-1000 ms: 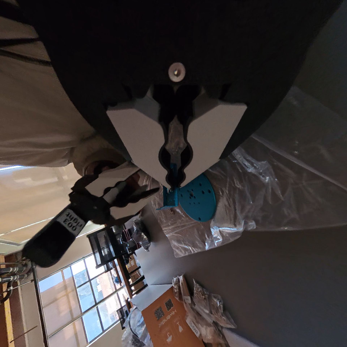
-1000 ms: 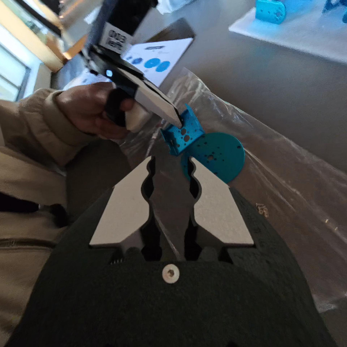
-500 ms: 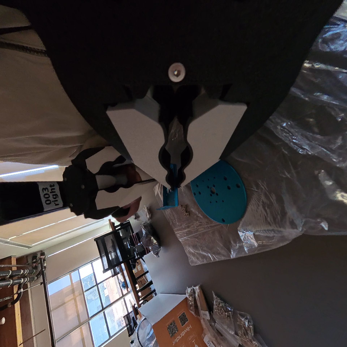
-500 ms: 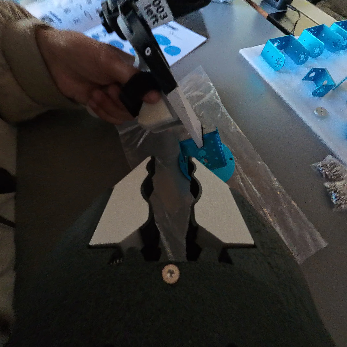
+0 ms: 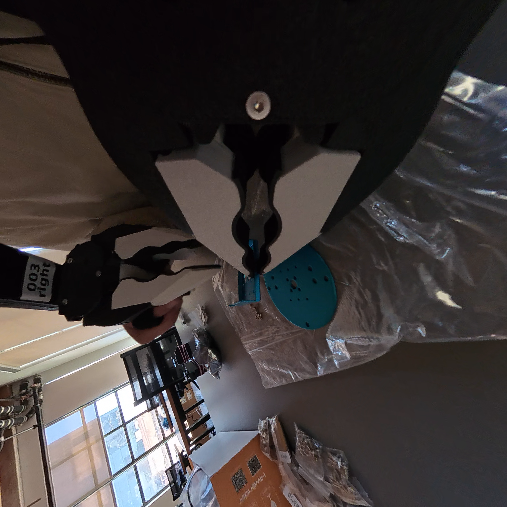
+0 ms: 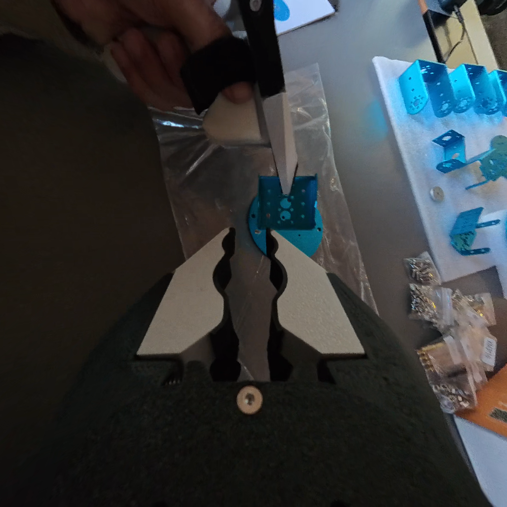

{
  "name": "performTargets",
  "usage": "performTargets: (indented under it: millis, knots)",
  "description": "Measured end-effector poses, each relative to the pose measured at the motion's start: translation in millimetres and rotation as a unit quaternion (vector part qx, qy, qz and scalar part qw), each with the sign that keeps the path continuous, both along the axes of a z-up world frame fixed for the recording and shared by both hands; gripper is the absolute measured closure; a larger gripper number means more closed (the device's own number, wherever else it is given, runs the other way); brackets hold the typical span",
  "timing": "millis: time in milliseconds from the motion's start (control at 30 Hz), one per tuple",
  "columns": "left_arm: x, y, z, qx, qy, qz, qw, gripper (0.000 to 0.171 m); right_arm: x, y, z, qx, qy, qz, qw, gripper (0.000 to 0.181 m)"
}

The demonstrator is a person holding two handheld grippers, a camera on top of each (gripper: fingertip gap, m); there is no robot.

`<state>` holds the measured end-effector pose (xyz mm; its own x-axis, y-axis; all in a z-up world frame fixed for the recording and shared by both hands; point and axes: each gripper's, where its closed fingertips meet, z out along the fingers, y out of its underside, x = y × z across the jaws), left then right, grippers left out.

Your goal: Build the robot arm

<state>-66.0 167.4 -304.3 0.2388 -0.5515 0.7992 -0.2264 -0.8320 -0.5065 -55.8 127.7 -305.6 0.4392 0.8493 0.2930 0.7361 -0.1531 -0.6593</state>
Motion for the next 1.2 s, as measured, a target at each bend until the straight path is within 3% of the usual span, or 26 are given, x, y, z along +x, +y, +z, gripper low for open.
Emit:
performTargets:
  millis: [100, 233, 400, 567, 733, 933, 1200]
  knots:
    - [-0.4, -0.3, 0.6, -0.008, -0.005, -0.001, 1.0, 0.17, 3.1, 0.8, 7.3, 0.006, 0.014, -0.01, 1.0, 0.157]
    - [-0.3, 0.8, 1.8, -0.009, -0.009, 0.001, 1.0, 0.17, 10.8, 5.6, -4.1, 0.005, 0.001, -0.023, 1.0, 0.155]
    - [-8.2, 12.6, 2.3, -0.012, -0.012, 0.017, 1.0, 0.17, 18.7, 6.9, -21.5, -0.063, 0.062, -0.079, 0.993, 0.158]
    - [-25.7, 34.1, 8.4, 0.001, -0.017, 0.052, 0.998, 0.171, 17.7, 13.9, -23.0, -0.056, 0.104, -0.133, 0.984, 0.16]
    - [-35.9, 43.5, 10.6, -0.002, -0.022, 0.066, 0.998, 0.17, -2.6, 13.0, -20.5, -0.079, 0.135, -0.097, 0.983, 0.163]
    - [-31.3, 36.9, 7.7, -0.009, -0.022, 0.051, 0.998, 0.17, -13.4, 12.9, -38.6, -0.085, 0.073, -0.042, 0.993, 0.165]
    - [-31.9, 37.6, 5.7, -0.021, -0.025, 0.05, 0.998, 0.17, -11.5, 16.8, -32.6, -0.079, 0.083, -0.05, 0.992, 0.167]
